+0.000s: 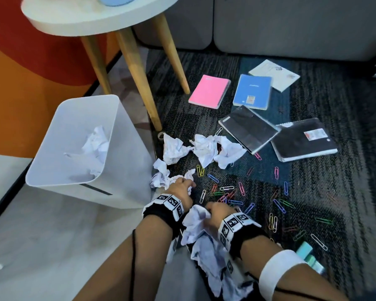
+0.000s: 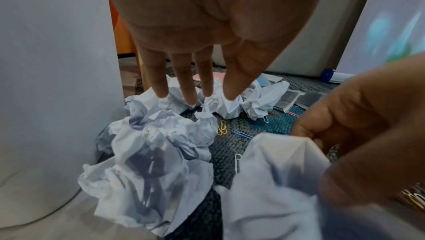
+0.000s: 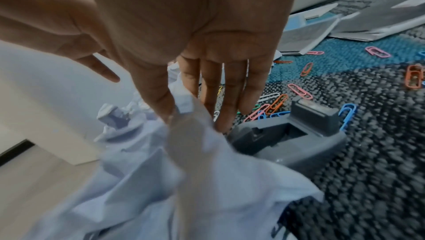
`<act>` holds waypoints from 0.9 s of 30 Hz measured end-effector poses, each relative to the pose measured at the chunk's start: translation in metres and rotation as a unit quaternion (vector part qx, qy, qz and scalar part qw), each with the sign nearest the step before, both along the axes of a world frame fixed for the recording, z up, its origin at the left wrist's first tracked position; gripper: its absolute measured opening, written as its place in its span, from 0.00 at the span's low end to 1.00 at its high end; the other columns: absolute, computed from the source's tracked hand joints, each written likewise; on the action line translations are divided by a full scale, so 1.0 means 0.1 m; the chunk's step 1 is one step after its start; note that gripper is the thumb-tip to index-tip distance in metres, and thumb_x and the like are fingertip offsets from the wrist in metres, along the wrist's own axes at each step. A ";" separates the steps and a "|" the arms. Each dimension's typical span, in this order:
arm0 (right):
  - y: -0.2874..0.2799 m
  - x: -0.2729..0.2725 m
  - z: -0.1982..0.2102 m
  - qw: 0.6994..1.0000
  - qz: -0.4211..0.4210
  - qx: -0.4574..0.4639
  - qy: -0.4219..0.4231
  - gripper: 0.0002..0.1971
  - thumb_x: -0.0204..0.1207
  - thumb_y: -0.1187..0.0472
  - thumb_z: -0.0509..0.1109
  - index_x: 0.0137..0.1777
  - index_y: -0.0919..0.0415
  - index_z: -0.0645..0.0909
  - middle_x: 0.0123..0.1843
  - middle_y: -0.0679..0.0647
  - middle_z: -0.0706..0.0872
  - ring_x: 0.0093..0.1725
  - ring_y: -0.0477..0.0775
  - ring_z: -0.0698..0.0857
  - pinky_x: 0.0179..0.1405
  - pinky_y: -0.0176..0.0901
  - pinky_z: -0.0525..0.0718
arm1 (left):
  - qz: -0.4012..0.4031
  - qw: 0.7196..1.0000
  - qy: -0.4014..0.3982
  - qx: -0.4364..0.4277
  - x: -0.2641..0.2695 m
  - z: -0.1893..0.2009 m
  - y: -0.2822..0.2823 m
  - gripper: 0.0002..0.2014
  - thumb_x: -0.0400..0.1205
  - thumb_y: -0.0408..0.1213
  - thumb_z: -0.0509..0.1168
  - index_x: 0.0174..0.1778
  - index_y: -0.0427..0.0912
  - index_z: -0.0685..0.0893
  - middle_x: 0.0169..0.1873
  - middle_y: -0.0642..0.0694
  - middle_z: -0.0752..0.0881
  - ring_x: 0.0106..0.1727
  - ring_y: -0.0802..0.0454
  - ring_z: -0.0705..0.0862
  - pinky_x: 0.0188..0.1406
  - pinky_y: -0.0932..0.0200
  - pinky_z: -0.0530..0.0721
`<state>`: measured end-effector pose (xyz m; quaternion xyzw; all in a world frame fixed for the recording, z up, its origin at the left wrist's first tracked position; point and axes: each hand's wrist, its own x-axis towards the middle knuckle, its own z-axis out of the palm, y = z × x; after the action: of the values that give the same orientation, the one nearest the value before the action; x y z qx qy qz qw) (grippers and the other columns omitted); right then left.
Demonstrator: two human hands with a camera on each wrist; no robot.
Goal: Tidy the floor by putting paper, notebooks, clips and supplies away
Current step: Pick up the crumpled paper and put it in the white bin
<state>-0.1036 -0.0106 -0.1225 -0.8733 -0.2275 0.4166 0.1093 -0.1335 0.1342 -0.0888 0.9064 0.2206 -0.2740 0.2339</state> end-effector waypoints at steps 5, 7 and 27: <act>0.01 0.18 0.17 0.996 -0.060 0.048 -0.049 0.13 0.75 0.61 0.64 0.58 0.59 0.83 0.56 0.62 0.88 0.57 0.61 0.85 0.48 0.43 0.81 | 0.022 0.996 -0.032 -0.075 0.03 0.10 -0.05 0.27 0.75 0.32 0.64 0.71 0.54 0.74 0.73 0.50 0.69 0.72 0.51 0.74 0.71 0.62 0.72; 0.01 0.30 0.28 0.993 -0.079 0.063 -0.067 0.15 0.75 0.61 0.65 0.61 0.56 0.83 0.56 0.60 0.88 0.56 0.61 0.86 0.47 0.42 0.81 | 0.045 0.992 -0.055 -0.106 0.08 0.19 -0.07 0.28 0.74 0.29 0.61 0.71 0.54 0.74 0.72 0.51 0.70 0.68 0.51 0.76 0.66 0.63 0.76; 0.09 0.68 0.98 0.932 -0.205 0.252 -0.162 0.15 0.76 0.54 0.68 0.63 0.46 0.81 0.55 0.49 0.88 0.51 0.54 0.86 0.55 0.43 0.83 | 0.054 0.966 -0.252 -0.036 0.39 0.73 -0.02 0.20 0.77 0.45 0.69 0.65 0.49 0.78 0.62 0.48 0.81 0.62 0.46 0.81 0.60 0.57 0.78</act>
<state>-0.0353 -0.0016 -0.0247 -0.9002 -0.1553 0.1673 0.3708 -0.0949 0.1323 -0.0156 0.9240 0.1928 -0.0315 0.3287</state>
